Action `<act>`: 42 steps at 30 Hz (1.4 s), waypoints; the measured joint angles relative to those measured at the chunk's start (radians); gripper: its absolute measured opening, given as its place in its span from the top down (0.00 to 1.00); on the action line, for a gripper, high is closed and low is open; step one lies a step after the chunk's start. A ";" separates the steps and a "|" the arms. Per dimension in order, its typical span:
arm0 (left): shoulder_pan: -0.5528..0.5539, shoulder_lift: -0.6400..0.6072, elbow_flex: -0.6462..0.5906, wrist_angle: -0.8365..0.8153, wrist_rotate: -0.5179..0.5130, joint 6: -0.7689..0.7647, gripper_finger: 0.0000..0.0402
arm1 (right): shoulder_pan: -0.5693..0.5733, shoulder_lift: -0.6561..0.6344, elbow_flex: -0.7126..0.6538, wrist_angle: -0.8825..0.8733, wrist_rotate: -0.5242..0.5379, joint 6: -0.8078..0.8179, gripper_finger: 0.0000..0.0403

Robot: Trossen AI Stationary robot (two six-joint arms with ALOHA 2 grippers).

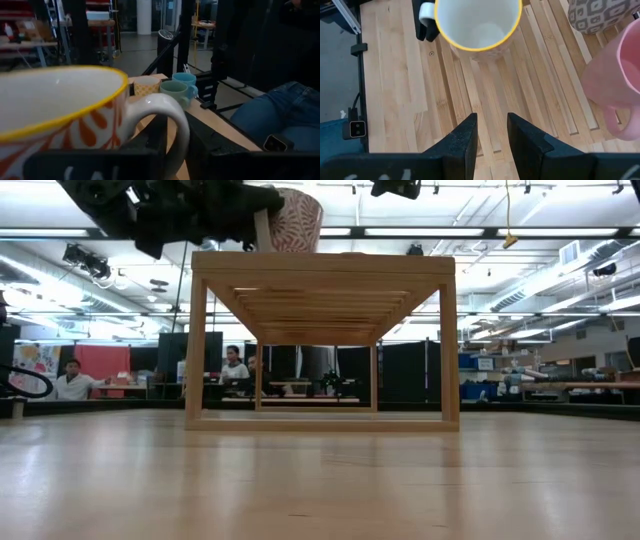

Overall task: Place coffee mugs
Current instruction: Put the orange cup on the shelf aligned with the other gray cup

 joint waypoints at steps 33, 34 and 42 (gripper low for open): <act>0.065 -0.017 -0.001 -0.060 -0.060 -0.052 0.66 | 0.000 0.000 0.000 -0.001 0.000 -0.007 0.72; 0.069 -0.023 -0.001 -0.059 -0.046 -0.053 0.66 | 0.000 0.000 0.000 -0.001 0.000 -0.012 0.72; 0.082 -0.059 0.000 -0.167 -0.042 -0.053 0.66 | 0.000 0.000 0.000 -0.008 0.000 -0.019 0.72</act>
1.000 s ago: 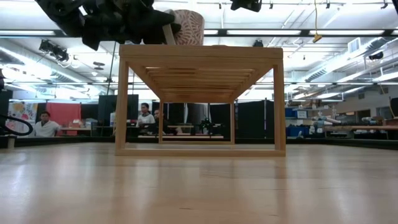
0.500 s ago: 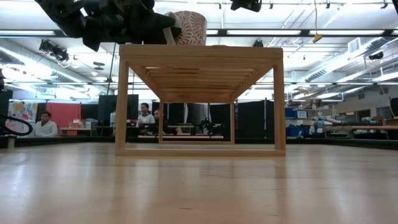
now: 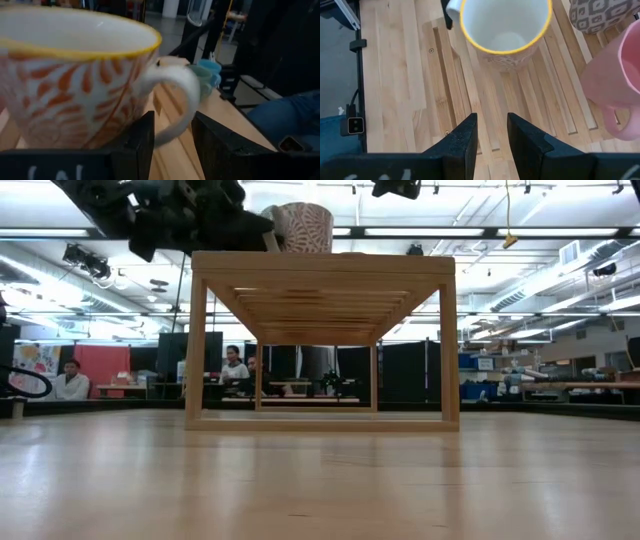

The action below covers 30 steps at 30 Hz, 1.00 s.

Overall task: Place coffee mugs
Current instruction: Put the orange cup on the shelf aligned with the other gray cup

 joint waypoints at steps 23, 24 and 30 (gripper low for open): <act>-0.064 -0.302 0.000 -0.398 -0.181 -0.166 0.66 | 0.004 -0.006 0.000 -0.153 0.006 -0.033 0.72; -0.092 -0.312 0.000 -0.419 -0.209 -0.190 0.66 | 0.007 -0.011 0.000 -0.160 0.014 -0.034 0.72; -0.357 -0.313 0.000 -0.433 -0.493 -0.283 0.66 | 0.047 -0.043 -0.024 -0.145 0.059 -0.053 0.72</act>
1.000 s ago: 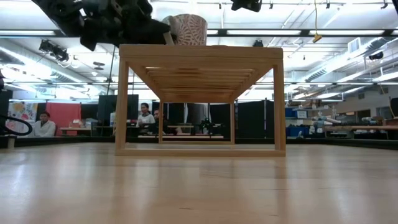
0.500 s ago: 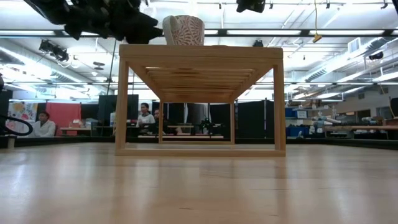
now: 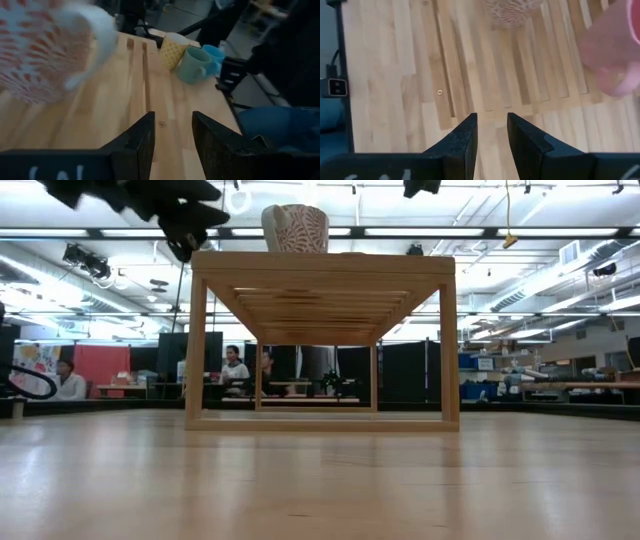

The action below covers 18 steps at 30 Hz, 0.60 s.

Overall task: Place coffee mugs
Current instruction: Put the orange cup on the shelf aligned with the other gray cup

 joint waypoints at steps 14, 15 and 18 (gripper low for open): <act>-0.405 0.342 0.000 0.546 -0.632 0.085 0.66 | 0.110 -0.016 -0.135 0.195 0.085 0.000 0.72; -0.402 0.373 0.000 0.589 -0.634 0.086 0.66 | 0.111 -0.016 -0.144 0.199 0.085 0.000 0.72; -0.388 0.451 0.000 0.682 -0.667 0.087 0.66 | 0.114 -0.016 -0.164 0.223 0.085 0.001 0.72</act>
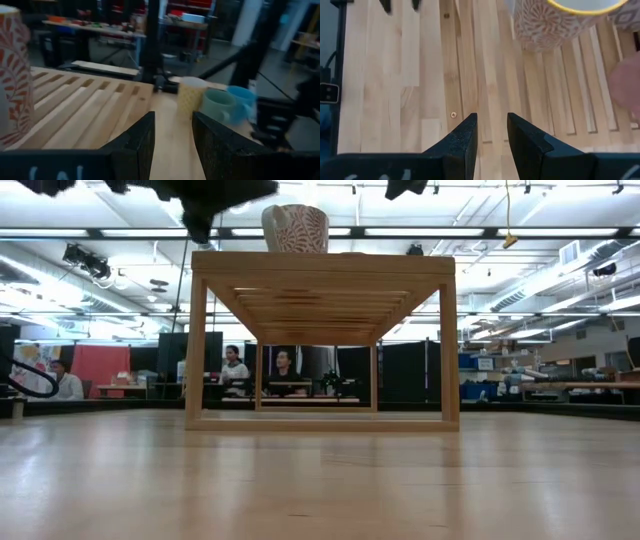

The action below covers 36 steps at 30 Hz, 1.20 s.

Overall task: Place coffee mugs
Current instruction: Put the orange cup on the shelf aligned with the other gray cup

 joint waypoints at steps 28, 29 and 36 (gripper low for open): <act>0.169 0.080 0.000 0.064 -0.280 0.026 0.66 | -0.110 0.001 -0.331 0.494 0.064 -0.092 0.72; 0.169 0.080 0.000 0.064 -0.289 0.026 0.66 | -0.119 0.001 -0.344 0.520 0.063 -0.094 0.72; 0.169 0.080 0.000 0.061 -0.357 0.026 0.66 | -0.170 0.001 -0.398 0.625 0.033 -0.095 0.72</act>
